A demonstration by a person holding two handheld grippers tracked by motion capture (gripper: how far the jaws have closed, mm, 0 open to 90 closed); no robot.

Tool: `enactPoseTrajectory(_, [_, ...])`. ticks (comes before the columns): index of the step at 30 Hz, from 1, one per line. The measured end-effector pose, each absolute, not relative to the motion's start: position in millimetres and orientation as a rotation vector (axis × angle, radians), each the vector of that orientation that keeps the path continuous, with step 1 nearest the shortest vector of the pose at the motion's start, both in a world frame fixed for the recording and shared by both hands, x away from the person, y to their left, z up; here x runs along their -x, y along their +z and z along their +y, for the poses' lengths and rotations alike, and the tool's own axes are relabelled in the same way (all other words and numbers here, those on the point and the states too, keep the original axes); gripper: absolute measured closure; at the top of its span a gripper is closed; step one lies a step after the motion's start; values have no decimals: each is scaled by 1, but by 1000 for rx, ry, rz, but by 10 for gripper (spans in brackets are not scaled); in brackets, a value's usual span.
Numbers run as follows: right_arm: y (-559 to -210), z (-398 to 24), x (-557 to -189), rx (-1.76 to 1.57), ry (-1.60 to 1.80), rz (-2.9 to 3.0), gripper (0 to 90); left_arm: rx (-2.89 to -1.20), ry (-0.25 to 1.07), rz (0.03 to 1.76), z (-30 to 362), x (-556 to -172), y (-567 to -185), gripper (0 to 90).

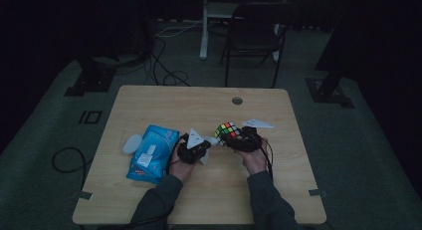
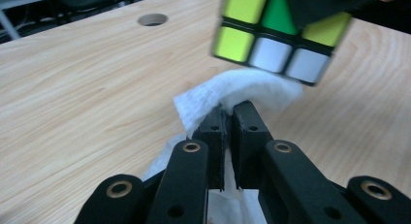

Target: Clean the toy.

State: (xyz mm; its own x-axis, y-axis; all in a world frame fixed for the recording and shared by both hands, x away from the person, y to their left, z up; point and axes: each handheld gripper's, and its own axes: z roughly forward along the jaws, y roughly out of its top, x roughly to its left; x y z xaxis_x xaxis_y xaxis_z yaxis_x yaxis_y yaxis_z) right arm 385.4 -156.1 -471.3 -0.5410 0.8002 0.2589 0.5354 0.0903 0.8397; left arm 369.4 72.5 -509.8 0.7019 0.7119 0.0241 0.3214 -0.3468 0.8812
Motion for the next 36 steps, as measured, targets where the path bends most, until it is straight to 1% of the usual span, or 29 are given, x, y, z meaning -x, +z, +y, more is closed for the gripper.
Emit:
enactPoseTrajectory(9, [-474, -161, -384, -1322, 1387, 2103, 340, -1927, 526, 841, 81, -372, -503, 851])
enactPoseTrajectory(36, [-492, -181, -379, -1294, 1190, 2099, 340, -1941, 529, 924, 90, -376, -508, 846])
